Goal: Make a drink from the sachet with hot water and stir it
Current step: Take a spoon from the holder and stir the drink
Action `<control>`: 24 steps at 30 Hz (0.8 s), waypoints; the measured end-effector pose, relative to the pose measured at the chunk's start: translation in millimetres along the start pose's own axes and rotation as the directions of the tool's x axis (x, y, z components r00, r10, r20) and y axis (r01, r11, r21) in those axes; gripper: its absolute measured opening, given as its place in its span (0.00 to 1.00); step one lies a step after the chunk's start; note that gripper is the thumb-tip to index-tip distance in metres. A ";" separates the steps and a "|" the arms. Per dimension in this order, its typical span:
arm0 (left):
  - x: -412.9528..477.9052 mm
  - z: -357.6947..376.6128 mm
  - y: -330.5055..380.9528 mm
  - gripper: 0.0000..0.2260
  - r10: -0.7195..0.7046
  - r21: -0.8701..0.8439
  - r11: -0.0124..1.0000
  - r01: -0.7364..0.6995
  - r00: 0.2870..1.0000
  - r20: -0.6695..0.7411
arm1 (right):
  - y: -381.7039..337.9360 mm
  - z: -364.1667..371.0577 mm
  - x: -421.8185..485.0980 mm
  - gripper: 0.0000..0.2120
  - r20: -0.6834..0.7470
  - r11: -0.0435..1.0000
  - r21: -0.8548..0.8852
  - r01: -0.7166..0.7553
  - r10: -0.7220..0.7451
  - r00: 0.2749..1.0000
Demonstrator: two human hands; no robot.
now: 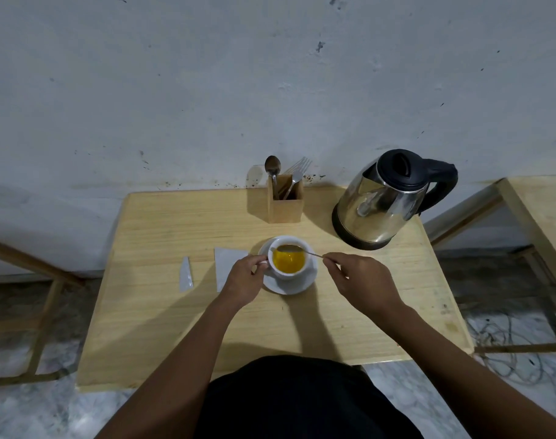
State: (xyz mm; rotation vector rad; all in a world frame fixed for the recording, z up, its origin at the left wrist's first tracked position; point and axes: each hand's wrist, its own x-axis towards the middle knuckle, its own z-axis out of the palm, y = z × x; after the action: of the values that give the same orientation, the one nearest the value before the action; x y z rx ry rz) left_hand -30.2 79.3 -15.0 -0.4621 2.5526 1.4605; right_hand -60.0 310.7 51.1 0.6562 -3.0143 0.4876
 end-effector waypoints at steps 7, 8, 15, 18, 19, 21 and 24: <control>-1.1 -0.5 1.4 0.12 -0.009 0.005 1.000 0.009 1.000 0.009 | 0.2 28.1 -28.1 0.08 -0.167 0.979 0.149 -0.142 0.167 0.972; -0.7 -0.1 1.0 0.12 -0.016 -0.002 1.000 0.016 1.000 0.010 | -1.3 31.1 -30.8 0.08 -0.180 0.973 0.167 -0.159 0.188 0.966; -0.6 -0.4 0.5 0.12 -0.035 -0.014 0.999 0.035 0.999 0.017 | -9.9 44.0 -39.3 0.08 -0.182 0.934 0.253 -0.253 0.303 0.936; 0.2 0.3 -0.1 0.12 -0.036 -0.003 0.999 0.036 0.999 0.020 | -12.2 42.1 -39.6 0.09 -0.173 0.910 0.305 -0.279 0.341 0.924; 0.3 0.1 0.0 0.12 -0.034 -0.001 0.999 0.034 0.999 0.021 | -13.1 41.3 -39.3 0.10 -0.167 0.900 0.325 -0.289 0.355 0.920; -0.4 0.0 -0.5 0.12 -0.034 0.001 0.999 0.034 0.999 0.017 | -15.0 40.5 -39.9 0.10 -0.154 0.875 0.369 -0.314 0.390 0.908; -1.1 0.2 -0.6 0.12 -0.035 -0.003 0.999 0.035 0.999 0.010 | -17.4 41.6 -41.8 0.11 -0.141 0.863 0.379 -0.334 0.411 0.901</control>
State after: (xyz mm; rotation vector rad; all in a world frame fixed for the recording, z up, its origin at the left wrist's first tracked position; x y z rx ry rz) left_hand -29.0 79.4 -15.3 -0.4966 2.5221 1.4508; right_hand -12.8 299.8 13.2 -0.0045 -2.8614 1.0482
